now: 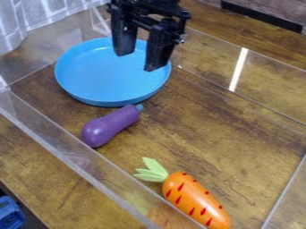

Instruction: Remove the purple eggplant from the blue tray and put it on the table

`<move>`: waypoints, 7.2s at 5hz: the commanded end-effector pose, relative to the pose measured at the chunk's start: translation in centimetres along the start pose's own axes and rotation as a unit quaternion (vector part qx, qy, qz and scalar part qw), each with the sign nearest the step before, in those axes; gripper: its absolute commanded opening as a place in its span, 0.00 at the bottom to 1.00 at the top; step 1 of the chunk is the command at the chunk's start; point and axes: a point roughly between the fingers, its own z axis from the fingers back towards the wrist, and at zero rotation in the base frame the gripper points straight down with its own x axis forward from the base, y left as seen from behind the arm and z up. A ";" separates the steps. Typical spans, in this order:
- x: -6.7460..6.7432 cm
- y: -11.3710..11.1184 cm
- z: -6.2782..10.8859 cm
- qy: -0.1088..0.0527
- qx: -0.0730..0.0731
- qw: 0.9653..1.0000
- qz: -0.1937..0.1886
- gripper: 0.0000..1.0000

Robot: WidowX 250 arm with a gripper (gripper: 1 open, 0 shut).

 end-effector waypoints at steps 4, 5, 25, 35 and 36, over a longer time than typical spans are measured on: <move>1.3 -0.1 0.0 -0.016 0.002 0.997 -0.075 1.00; 1.6 0.6 0.4 -0.023 0.002 0.997 -0.077 1.00; 1.5 0.4 2.5 -0.020 -0.012 0.999 0.039 1.00; 3.9 4.4 0.7 -0.033 -0.019 0.998 0.056 1.00; 4.1 5.2 -0.2 -0.023 -0.016 0.998 0.061 1.00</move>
